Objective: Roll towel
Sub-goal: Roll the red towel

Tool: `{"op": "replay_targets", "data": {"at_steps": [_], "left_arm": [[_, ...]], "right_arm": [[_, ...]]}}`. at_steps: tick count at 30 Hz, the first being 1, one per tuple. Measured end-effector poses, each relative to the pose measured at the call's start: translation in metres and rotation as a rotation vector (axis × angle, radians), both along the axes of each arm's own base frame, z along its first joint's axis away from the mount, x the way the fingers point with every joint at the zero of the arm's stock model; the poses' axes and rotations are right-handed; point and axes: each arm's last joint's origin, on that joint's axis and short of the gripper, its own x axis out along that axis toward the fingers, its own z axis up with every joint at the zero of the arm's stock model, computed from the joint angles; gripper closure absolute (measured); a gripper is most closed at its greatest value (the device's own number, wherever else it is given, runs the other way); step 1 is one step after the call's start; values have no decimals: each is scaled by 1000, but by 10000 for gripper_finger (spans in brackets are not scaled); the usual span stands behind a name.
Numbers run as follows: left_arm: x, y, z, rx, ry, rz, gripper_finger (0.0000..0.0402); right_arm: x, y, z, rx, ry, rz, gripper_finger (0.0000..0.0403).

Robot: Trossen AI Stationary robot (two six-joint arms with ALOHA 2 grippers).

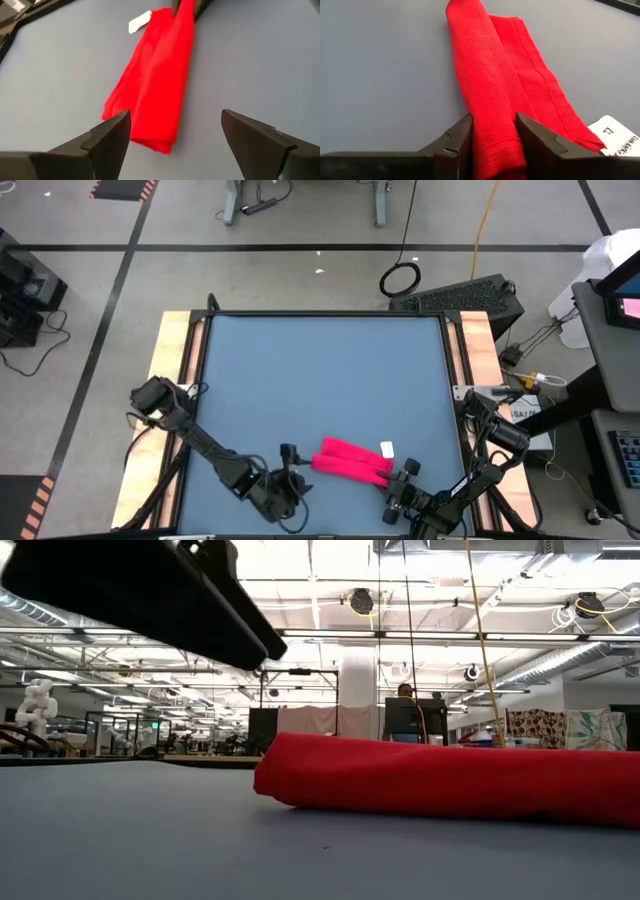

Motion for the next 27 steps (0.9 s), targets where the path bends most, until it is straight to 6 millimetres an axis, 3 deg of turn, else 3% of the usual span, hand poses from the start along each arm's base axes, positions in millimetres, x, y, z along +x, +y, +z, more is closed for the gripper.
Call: {"op": "replay_targets", "data": {"at_steps": [12,27], "left_arm": [[24,15,-53,61,98,-7,95],[45,42,-60,-49,167,-40,211]], "right_arm": [[0,0,0,2,0,0,275],[0,0,0,-22,12,15,275]]}}
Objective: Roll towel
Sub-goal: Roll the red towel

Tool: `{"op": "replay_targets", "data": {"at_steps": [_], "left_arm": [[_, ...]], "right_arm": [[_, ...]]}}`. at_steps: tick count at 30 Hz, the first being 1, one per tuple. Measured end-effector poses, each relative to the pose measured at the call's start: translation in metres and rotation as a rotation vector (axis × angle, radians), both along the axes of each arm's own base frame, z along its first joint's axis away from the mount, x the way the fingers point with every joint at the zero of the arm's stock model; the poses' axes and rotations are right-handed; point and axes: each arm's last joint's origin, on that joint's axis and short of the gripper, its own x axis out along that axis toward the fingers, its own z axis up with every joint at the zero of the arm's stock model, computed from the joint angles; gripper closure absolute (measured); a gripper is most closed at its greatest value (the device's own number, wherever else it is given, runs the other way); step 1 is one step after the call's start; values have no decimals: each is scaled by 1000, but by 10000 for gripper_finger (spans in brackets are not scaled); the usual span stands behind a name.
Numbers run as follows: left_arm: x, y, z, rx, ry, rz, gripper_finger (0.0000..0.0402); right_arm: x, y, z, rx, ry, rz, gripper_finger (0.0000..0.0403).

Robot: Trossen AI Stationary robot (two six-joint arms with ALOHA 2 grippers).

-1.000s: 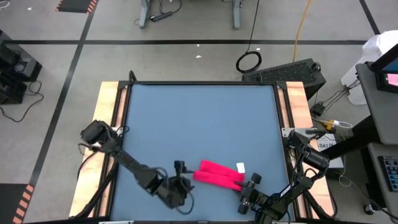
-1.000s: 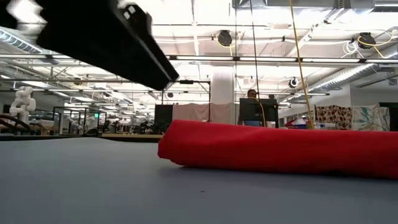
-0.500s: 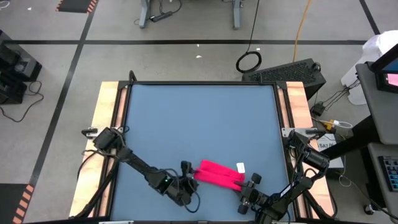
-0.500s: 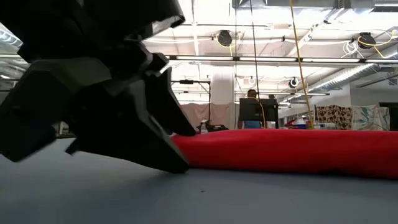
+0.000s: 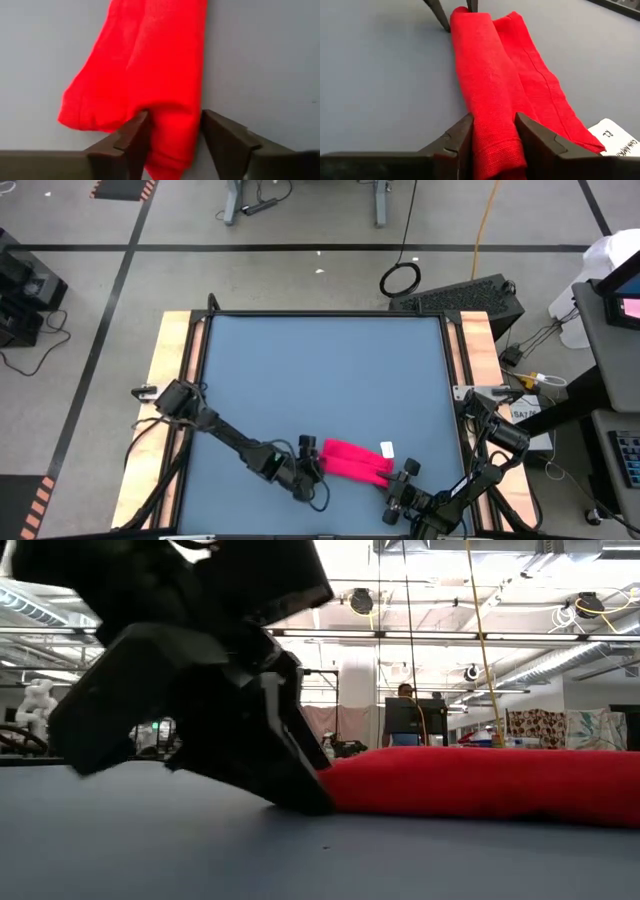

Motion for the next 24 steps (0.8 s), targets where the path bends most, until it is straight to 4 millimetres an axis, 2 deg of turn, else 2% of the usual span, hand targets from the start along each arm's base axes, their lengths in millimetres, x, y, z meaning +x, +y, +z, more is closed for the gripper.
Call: {"op": "replay_targets", "data": {"at_steps": [6,11,14,18,24], "left_arm": [[11,20,0,-139,67,-39,305],[15,35,14,-303,94,-26,381],[17,45,23,-457,127,3,383],[21,56,29,-666,188,28,357],[26,72,28,-812,249,68,359]], "right_arm": [[-1,6,8,-36,51,48,267],[-9,10,29,-92,140,128,224],[-10,16,43,-118,155,187,192],[-11,27,51,-161,140,256,161],[-1,30,54,-236,62,274,157]]}}
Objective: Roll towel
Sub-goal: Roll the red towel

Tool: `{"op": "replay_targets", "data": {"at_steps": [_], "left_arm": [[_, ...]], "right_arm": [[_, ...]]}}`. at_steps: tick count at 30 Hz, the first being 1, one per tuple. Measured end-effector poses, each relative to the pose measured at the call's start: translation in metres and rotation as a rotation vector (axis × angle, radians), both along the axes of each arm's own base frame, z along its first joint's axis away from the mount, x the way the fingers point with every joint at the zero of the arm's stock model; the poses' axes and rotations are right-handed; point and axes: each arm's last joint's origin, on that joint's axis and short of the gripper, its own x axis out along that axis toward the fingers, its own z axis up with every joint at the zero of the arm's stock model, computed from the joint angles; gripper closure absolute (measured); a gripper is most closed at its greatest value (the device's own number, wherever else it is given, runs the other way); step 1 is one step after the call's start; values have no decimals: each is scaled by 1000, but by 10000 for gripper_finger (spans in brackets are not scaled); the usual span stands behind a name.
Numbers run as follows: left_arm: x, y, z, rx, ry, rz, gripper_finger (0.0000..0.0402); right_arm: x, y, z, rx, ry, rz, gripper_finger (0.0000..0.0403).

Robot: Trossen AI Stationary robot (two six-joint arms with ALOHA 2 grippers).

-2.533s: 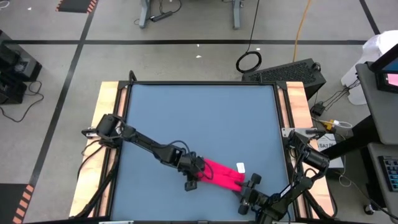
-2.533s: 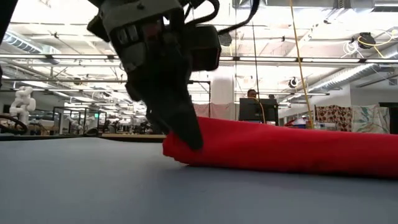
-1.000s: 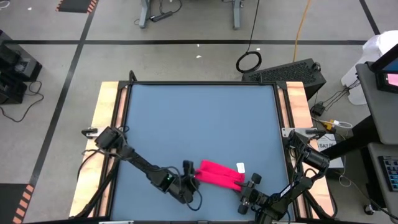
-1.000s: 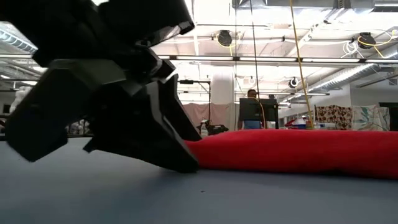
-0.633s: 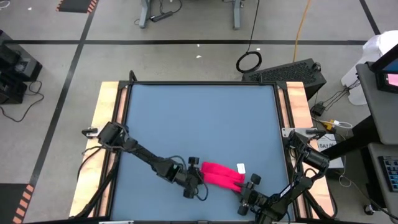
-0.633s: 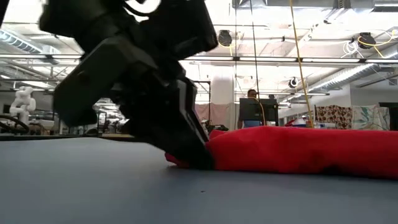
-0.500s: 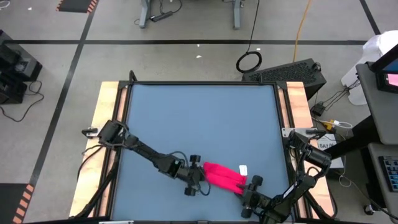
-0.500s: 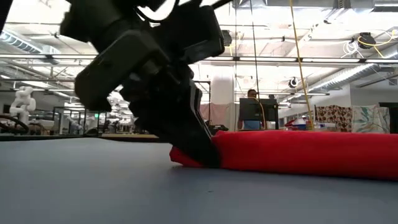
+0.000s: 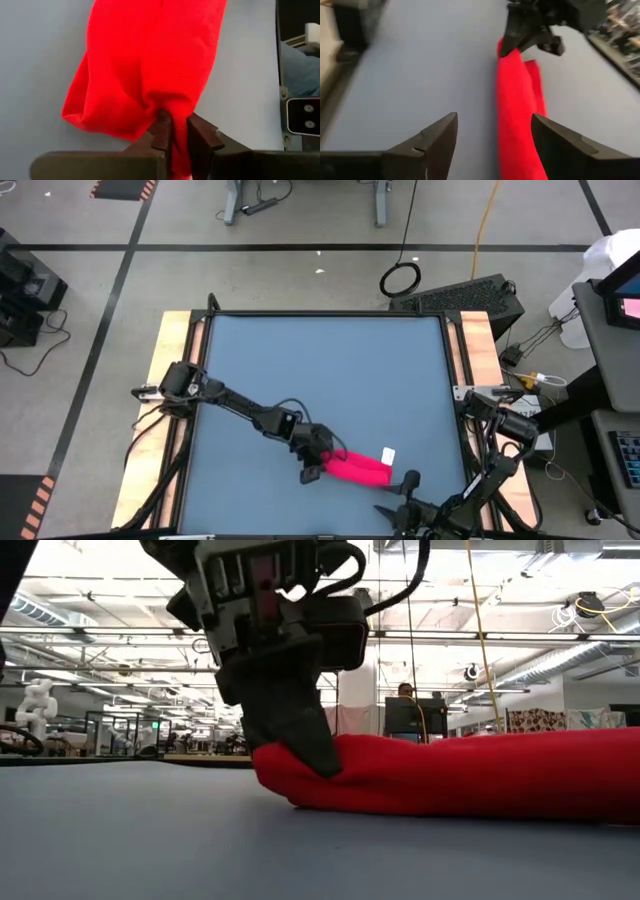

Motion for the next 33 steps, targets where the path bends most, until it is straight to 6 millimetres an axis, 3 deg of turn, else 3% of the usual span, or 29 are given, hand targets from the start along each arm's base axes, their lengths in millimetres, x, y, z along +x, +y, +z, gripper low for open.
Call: {"op": "replay_targets", "data": {"at_steps": [7,11,22,26,33], "left_arm": [[4,11,1,-30,-1,29,373],[4,11,1,-32,-2,27,368],[5,10,2,8,-30,22,366],[4,10,2,9,-22,18,365],[3,8,3,-33,-8,-10,366]], "right_arm": [[21,-18,-5,-19,21,-79,180],[29,-29,-13,66,86,-136,202],[29,-41,-23,198,138,-223,279],[31,-38,-21,175,156,-169,256],[31,-39,-20,168,157,-174,156]]}}
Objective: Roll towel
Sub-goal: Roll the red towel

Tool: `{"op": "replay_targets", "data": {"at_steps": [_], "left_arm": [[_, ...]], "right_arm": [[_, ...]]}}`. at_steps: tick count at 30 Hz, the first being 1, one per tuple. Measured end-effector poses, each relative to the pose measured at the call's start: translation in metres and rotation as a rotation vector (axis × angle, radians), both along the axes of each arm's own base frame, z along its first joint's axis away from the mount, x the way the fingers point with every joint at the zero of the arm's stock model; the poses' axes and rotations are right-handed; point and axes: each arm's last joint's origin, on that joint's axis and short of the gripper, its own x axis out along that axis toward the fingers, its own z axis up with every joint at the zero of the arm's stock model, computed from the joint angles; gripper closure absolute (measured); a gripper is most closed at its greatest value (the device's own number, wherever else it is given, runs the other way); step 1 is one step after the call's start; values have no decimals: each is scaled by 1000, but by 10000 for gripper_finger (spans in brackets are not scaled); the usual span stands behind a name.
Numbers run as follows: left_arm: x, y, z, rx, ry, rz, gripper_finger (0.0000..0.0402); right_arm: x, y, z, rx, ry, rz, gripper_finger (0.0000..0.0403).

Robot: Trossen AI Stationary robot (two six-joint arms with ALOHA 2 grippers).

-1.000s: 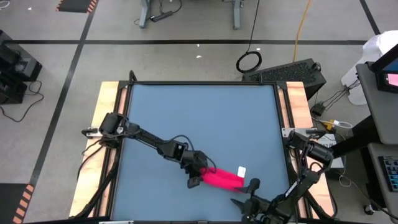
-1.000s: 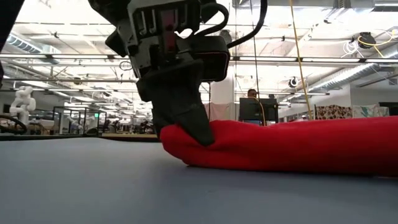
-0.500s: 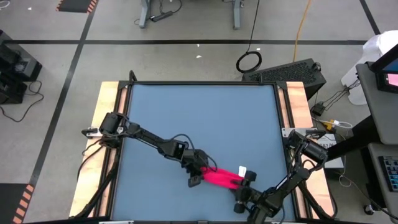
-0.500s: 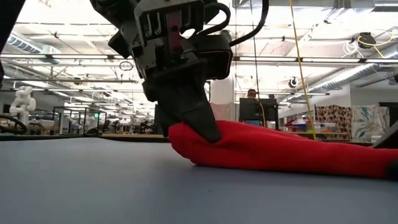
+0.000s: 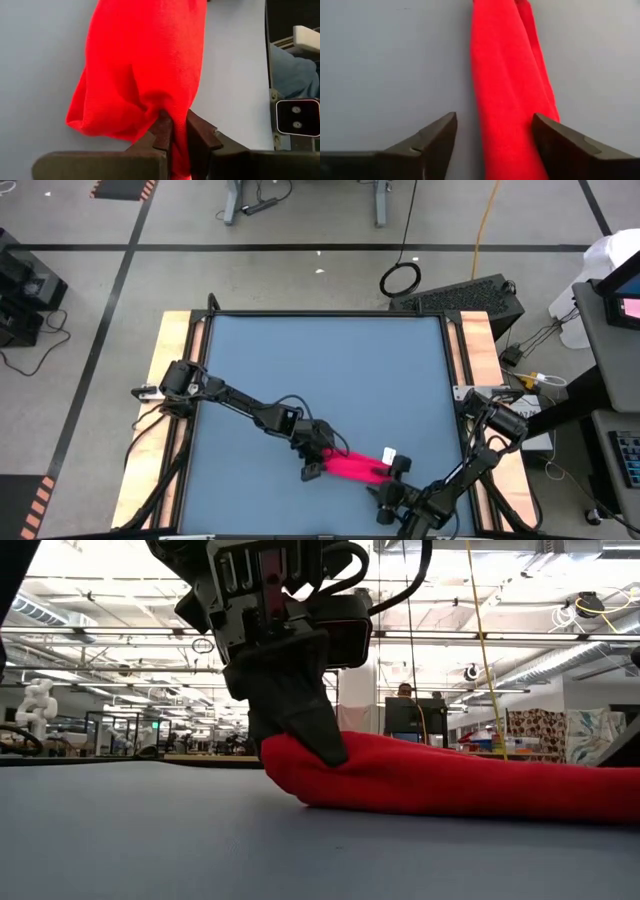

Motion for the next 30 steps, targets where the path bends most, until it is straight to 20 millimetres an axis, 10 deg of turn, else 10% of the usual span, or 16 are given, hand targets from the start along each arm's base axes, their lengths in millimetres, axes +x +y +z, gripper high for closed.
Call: {"op": "replay_targets", "data": {"at_steps": [6,15,30], "left_arm": [[1,0,1,-1,-13,-1,366],[3,3,0,112,-46,89,335],[-19,-28,59,391,-310,42,161]], "right_arm": [[-4,-6,-1,27,8,-83,140],[-6,-9,-1,105,2,-167,258],[-5,-9,-2,179,-41,-231,343]]}}
